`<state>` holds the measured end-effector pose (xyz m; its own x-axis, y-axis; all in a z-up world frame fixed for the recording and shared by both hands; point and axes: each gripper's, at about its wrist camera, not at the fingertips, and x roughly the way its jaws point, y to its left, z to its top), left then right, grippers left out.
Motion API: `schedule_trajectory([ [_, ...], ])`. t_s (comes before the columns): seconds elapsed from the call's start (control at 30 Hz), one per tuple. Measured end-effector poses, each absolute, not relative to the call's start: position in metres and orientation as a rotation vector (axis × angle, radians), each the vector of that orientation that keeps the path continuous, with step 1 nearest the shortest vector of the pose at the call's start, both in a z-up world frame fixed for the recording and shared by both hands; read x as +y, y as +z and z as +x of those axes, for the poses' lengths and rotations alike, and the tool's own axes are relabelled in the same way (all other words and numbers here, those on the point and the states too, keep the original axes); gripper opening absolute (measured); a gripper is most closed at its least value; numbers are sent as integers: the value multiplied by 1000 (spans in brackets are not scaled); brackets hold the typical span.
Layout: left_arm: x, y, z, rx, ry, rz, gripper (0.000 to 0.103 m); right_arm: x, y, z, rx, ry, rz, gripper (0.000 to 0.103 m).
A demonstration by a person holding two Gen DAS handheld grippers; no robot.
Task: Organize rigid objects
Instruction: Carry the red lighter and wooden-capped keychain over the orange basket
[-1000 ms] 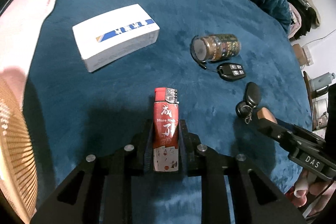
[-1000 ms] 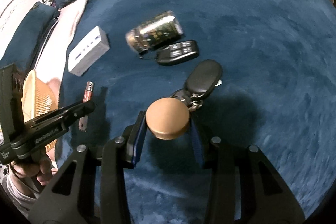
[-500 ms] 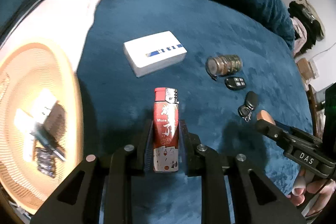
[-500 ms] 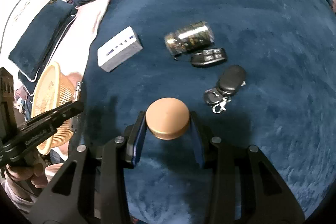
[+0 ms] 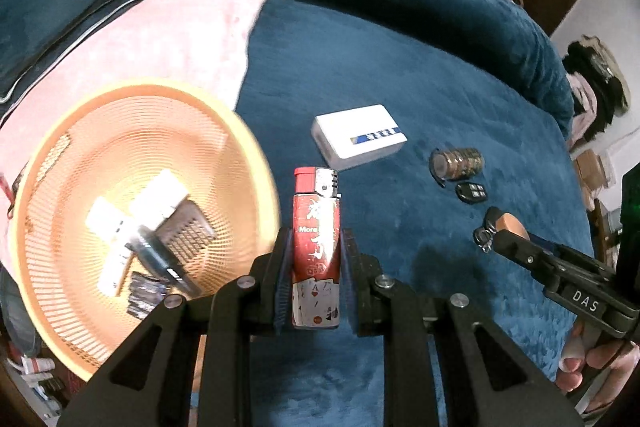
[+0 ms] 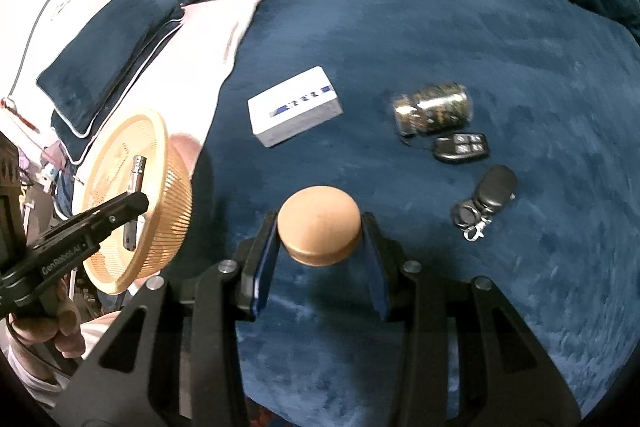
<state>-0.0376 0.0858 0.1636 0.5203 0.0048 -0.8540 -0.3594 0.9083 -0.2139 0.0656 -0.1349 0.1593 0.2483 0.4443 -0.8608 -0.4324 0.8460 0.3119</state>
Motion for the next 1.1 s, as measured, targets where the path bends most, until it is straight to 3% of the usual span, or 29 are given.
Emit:
schedule_trajectory([
  [1.1, 208, 159, -126, 940, 453, -567, 23, 10, 182, 20, 1132, 832, -139, 41],
])
